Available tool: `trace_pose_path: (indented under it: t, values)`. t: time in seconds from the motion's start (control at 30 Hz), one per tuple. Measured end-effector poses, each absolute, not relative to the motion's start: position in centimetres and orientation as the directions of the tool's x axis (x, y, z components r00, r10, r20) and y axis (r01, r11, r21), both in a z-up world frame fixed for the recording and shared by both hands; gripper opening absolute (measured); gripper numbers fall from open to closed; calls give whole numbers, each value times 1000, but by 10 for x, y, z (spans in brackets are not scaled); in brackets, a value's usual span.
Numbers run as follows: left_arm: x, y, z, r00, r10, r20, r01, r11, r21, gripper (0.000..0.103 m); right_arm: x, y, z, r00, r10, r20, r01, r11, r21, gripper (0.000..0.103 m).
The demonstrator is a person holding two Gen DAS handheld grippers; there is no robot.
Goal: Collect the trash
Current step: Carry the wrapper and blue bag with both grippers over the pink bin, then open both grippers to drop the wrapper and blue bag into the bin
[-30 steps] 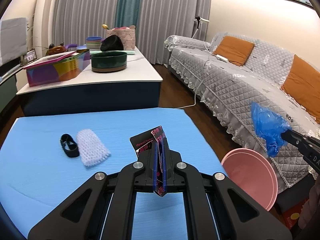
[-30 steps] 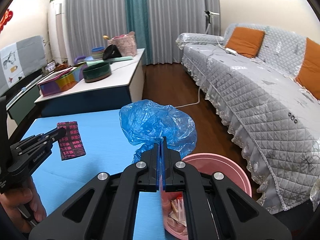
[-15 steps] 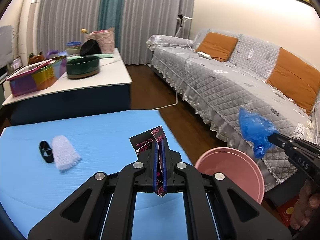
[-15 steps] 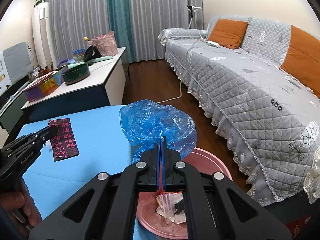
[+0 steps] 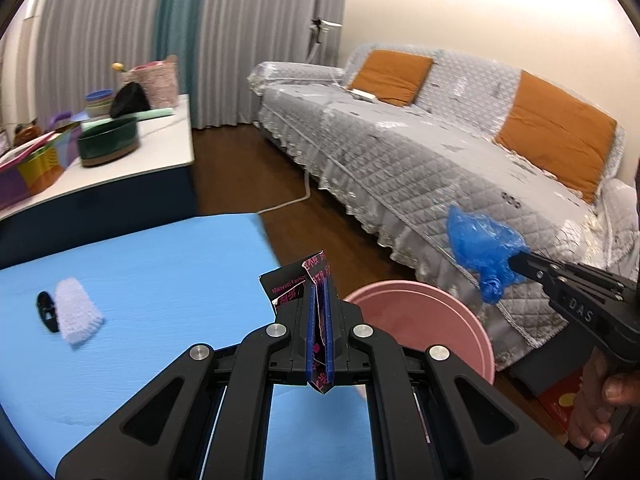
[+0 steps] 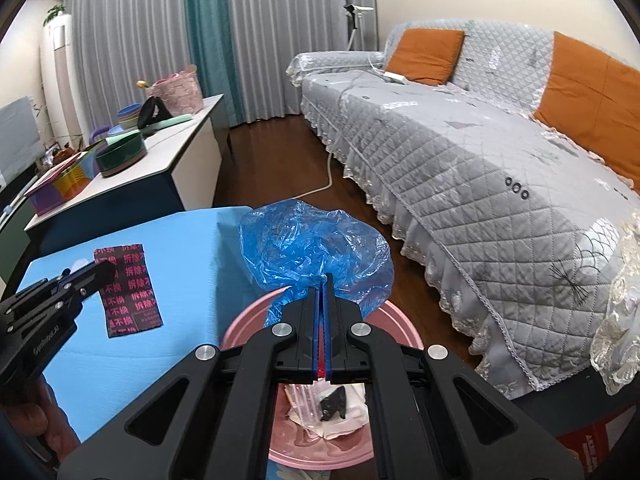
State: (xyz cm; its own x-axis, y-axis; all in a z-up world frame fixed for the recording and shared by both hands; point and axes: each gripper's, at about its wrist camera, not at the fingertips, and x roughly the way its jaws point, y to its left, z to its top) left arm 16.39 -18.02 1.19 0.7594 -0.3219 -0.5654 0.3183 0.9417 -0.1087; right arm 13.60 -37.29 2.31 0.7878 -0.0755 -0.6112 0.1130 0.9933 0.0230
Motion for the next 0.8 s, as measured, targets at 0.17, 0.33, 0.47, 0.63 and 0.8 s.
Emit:
trace_pose_path:
  t: [0.17,0.33,0.47,0.63,0.8]
  values:
    - [163,-200,1,724,-367,-584,380,919,-105,4,134,-386,19,776,-93,-624,134,991,19,2]
    - [166,-213,-7,695,-388,-606,407,906,-114,4,134,-396,14,765,-105,-636,150,989,17,2]
    - [166,-224,-10,679,-402,-614,426,897,-116,4,133,-401,12,760,-110,-641,157,987,17,2]
    - [166,-236,-13,665,-417,-620,453,885,-110,4,133,-405,9,755,-111,-646,160,987,18,2]
    - [172,-244,-18,627,-434,-647,477,871,-123,6,136,-409,6,744,-114,-659,173,985,25,5]
